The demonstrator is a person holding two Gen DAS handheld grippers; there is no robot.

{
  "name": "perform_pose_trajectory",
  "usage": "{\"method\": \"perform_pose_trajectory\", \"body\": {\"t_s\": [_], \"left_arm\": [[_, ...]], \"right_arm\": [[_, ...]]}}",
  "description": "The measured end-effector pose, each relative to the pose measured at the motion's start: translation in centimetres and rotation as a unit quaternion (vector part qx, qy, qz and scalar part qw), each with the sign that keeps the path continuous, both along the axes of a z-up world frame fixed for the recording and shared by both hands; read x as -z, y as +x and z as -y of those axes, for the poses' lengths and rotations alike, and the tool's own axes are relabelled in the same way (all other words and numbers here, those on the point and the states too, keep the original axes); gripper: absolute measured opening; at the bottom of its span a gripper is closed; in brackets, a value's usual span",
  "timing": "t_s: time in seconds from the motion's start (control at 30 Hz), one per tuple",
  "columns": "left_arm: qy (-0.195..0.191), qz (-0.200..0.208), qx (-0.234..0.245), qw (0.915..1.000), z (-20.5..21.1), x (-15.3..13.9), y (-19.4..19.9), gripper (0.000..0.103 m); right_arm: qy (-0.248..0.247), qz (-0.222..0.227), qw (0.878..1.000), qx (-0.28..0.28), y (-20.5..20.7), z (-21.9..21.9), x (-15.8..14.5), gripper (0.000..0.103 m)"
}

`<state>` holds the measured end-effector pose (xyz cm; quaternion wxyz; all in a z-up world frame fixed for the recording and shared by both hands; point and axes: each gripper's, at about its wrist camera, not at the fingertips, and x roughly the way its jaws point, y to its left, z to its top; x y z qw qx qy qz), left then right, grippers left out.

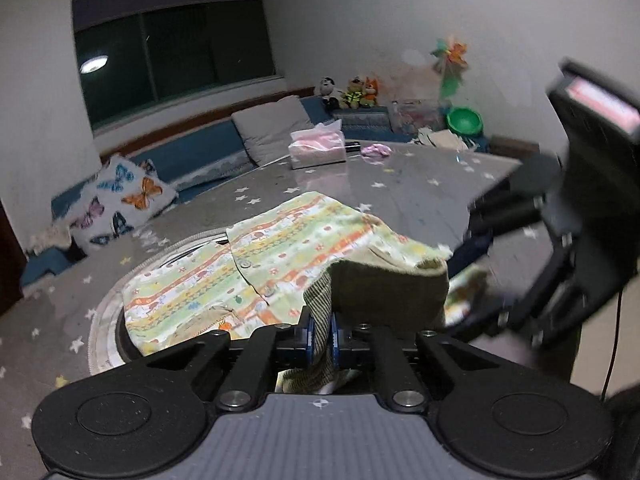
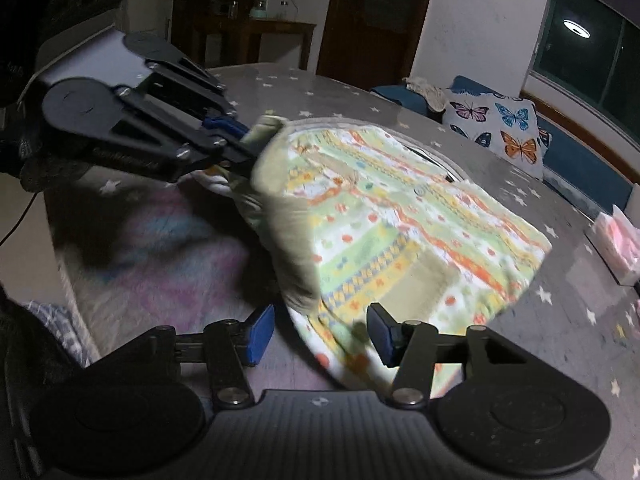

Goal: Fold clothes

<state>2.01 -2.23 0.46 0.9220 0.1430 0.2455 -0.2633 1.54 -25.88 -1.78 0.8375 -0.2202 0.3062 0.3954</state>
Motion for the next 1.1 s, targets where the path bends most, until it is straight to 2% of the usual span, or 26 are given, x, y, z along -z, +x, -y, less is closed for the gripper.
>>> {"method": "perform_pose_trajectory", "body": {"t_s": [0.07, 0.1, 0.17, 0.23, 0.27, 0.3, 0.37, 0.5, 0.73, 0.83, 0.87, 0.9, 0.93, 0.97, 1.0, 1.1], "left_arm": [[-0.008, -0.008, -0.006, 0.9999, -0.2, -0.1, 0.9, 0.009], [-0.009, -0.011, -0.01, 0.9999, -0.3, -0.1, 1.2, 0.009], [-0.008, -0.018, -0.017, 0.9997, -0.4, 0.1, 1.5, 0.013], [-0.005, -0.02, -0.021, 0.9996, -0.8, 0.2, 1.2, 0.015], [-0.002, -0.019, -0.023, 0.9996, -1.1, 0.2, 0.9, 0.022], [0.004, -0.015, -0.027, 0.9995, -1.4, 0.2, 0.5, 0.038], [0.017, -0.006, -0.036, 0.9992, -2.1, 0.2, -0.6, 0.05], [0.045, 0.004, -0.038, 0.9983, -3.2, 0.5, -2.8, 0.056], [0.124, 0.031, -0.027, 0.9915, -2.7, 2.9, -4.1, 0.057], [0.149, 0.041, -0.034, 0.9874, -2.6, 4.0, -3.6, 0.056], [0.158, 0.047, -0.036, 0.9857, -2.6, 4.3, -3.5, 0.049], [0.162, 0.051, -0.036, 0.9848, -2.6, 4.4, -3.5, 0.037], [0.167, 0.053, -0.036, 0.9839, -2.6, 4.5, -3.6, 0.032], [0.163, 0.052, -0.038, 0.9845, -2.7, 4.5, -3.6, 0.019], [0.157, 0.049, -0.04, 0.9855, -3.0, 4.2, -3.5, 0.012], [0.135, 0.053, -0.047, 0.9883, -3.8, 2.9, -3.9, 0.007]], "right_arm": [[0.013, -0.012, 1.0, 0.003, 0.9, -0.4, 0.2, 0.046], [0.023, -0.025, 0.999, 0.01, 1.5, -0.5, 0.3, 0.04], [0.044, -0.056, 0.997, 0.024, 2.7, -0.4, 0.4, 0.02], [0.066, -0.081, 0.994, 0.038, 3.7, -0.1, 0.2, 0.016], [0.076, -0.089, 0.992, 0.043, 4.1, 0.1, 0.0, 0.014], [0.084, -0.096, 0.991, 0.048, 4.5, 0.3, -0.2, 0.014], [0.101, -0.107, 0.988, 0.056, 5.1, 0.6, -0.6, 0.012], [0.119, -0.112, 0.985, 0.062, 5.9, 0.7, -1.4, 0.011], [0.139, -0.104, 0.982, 0.08, 6.5, 0.8, -2.3, 0.01], [0.148, -0.102, 0.98, 0.089, 6.5, 0.9, -2.6, 0.009], [0.151, -0.101, 0.979, 0.091, 6.5, 1.0, -2.7, 0.009], [0.154, -0.099, 0.978, 0.096, 6.5, 1.1, -2.7, 0.009], [0.157, -0.098, 0.978, 0.099, 6.5, 1.1, -2.8, 0.009], [0.159, -0.097, 0.977, 0.101, 6.4, 1.2, -2.8, 0.009], [0.161, -0.096, 0.977, 0.102, 6.3, 1.2, -2.8, 0.008], [0.163, -0.09, 0.978, 0.098, 5.5, 1.4, -3.1, 0.007]]}}
